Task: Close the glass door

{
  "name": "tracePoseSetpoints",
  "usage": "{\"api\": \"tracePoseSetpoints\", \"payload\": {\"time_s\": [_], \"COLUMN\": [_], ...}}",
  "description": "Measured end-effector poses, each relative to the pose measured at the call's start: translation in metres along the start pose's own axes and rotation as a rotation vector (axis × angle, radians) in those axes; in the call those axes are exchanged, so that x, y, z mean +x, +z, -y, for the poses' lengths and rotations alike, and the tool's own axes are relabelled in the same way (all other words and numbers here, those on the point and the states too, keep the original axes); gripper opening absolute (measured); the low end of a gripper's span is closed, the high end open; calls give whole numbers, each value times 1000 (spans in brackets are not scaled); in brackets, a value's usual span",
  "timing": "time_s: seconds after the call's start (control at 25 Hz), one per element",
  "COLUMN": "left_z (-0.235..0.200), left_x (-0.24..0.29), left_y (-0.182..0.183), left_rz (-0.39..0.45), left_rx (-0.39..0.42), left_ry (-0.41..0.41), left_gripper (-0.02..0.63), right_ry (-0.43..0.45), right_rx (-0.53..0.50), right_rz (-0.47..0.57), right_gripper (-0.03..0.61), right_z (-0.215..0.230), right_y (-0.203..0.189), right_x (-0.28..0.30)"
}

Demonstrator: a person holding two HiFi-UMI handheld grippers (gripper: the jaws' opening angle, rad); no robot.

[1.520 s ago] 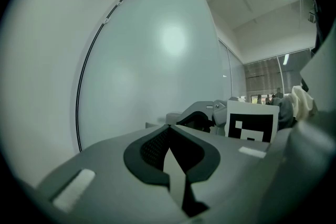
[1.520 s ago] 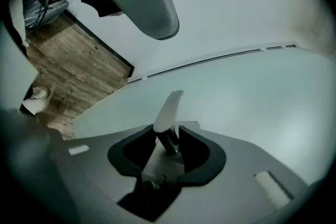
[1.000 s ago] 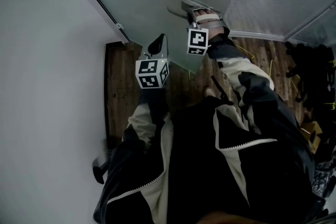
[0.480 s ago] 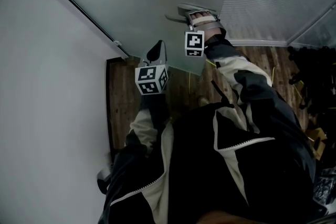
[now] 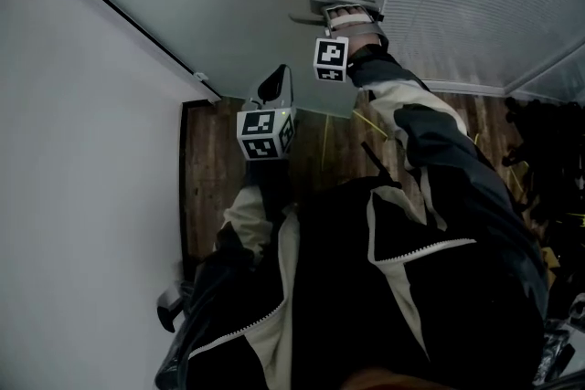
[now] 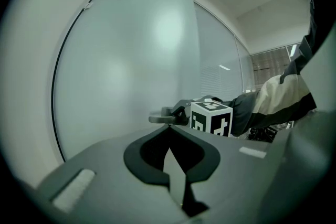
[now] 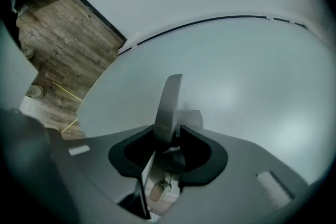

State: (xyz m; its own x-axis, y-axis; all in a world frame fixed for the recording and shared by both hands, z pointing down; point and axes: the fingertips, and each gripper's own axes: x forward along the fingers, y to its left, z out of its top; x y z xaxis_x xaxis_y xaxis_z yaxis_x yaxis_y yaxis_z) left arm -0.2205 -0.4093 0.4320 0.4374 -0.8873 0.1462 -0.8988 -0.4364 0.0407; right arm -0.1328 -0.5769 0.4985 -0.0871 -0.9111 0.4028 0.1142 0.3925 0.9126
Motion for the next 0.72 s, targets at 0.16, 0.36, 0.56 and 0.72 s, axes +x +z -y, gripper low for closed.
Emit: {"api": "tracePoseSetpoints", "payload": {"time_s": [0.16, 0.36, 0.56, 0.72], "left_z": [13, 23, 29, 16], "left_x": [30, 50, 62, 64], "left_y": [21, 13, 16, 6], "left_rz": [-9, -35, -31, -46], "left_rx": [8, -2, -3, -44], "left_ry": [14, 16, 41, 86], "left_gripper": [6, 6, 6, 6], "right_ry": [11, 11, -14, -10], "right_rx": [17, 39, 46, 38], "right_rz": [-6, -19, -7, -9], "right_gripper": [126, 125, 125, 122], "right_z": [25, 37, 52, 60], "right_y": [-25, -37, -51, -58], "right_x": [33, 69, 101, 126]}}
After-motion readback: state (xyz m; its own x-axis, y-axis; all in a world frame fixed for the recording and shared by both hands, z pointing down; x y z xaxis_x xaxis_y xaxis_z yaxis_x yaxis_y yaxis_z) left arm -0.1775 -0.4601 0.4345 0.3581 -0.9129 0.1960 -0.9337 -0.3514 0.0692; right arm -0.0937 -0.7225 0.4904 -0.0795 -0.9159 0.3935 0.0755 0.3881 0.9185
